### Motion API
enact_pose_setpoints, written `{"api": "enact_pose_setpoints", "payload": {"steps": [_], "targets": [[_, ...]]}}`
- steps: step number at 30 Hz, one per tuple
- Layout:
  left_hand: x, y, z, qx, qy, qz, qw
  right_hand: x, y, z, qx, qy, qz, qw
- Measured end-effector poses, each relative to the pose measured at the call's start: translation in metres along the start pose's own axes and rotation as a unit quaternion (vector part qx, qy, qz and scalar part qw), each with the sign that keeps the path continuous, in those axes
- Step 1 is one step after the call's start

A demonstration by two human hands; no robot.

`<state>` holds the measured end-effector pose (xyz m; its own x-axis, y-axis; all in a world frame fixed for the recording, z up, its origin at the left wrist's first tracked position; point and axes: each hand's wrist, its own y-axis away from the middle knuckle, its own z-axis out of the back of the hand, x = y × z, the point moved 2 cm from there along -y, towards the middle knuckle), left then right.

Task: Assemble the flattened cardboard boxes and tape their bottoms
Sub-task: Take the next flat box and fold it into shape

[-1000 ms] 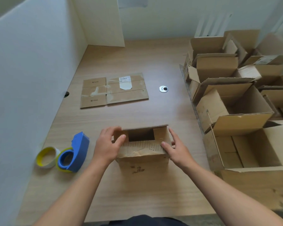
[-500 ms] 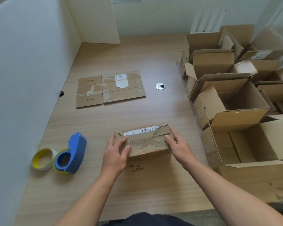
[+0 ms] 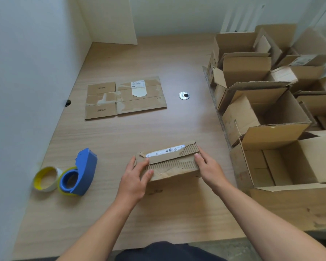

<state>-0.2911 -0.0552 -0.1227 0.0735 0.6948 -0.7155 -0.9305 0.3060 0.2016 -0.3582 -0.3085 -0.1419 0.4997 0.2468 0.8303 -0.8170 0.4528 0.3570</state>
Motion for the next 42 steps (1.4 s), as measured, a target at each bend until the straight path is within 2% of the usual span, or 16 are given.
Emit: {"api": "enact_pose_setpoints", "payload": {"steps": [8,12,16,19,24,26,28,31,34,39,42], "targets": [[0.013,-0.014,0.019,-0.030,-0.018,0.018,0.999,0.013,-0.014,-0.009,0.106,-0.042,-0.006,0.993],[0.019,-0.025,0.028,-0.038,-0.020,0.018,0.999,0.025,-0.018,-0.011,0.133,-0.047,-0.017,0.990],[0.029,-0.017,0.019,-0.030,-0.020,0.005,0.999,0.021,-0.018,-0.016,0.122,0.001,-0.016,0.992],[0.040,-0.004,0.003,0.001,-0.013,0.015,1.000,0.005,-0.010,-0.023,0.111,0.082,-0.003,0.990],[0.049,0.002,-0.010,0.029,-0.025,0.017,0.999,-0.002,-0.005,-0.020,0.047,0.118,0.031,0.991],[0.049,0.000,-0.010,0.027,-0.023,0.019,0.999,0.005,-0.006,-0.019,0.010,0.179,0.075,0.981],[0.049,-0.001,-0.008,0.026,-0.025,0.018,0.999,0.022,-0.003,-0.027,0.001,0.233,0.171,0.957],[0.049,-0.003,-0.002,0.026,-0.035,0.008,0.999,0.038,0.002,-0.058,0.085,0.350,0.281,0.889],[0.051,-0.007,0.005,0.033,-0.038,0.005,0.999,0.032,0.007,-0.080,0.136,0.424,0.278,0.851],[0.055,-0.009,0.010,0.038,-0.025,0.007,0.999,0.018,0.013,-0.090,0.149,0.465,0.271,0.829],[0.056,-0.008,0.008,0.024,-0.014,0.006,1.000,0.015,0.013,-0.092,0.145,0.460,0.270,0.833]]}}
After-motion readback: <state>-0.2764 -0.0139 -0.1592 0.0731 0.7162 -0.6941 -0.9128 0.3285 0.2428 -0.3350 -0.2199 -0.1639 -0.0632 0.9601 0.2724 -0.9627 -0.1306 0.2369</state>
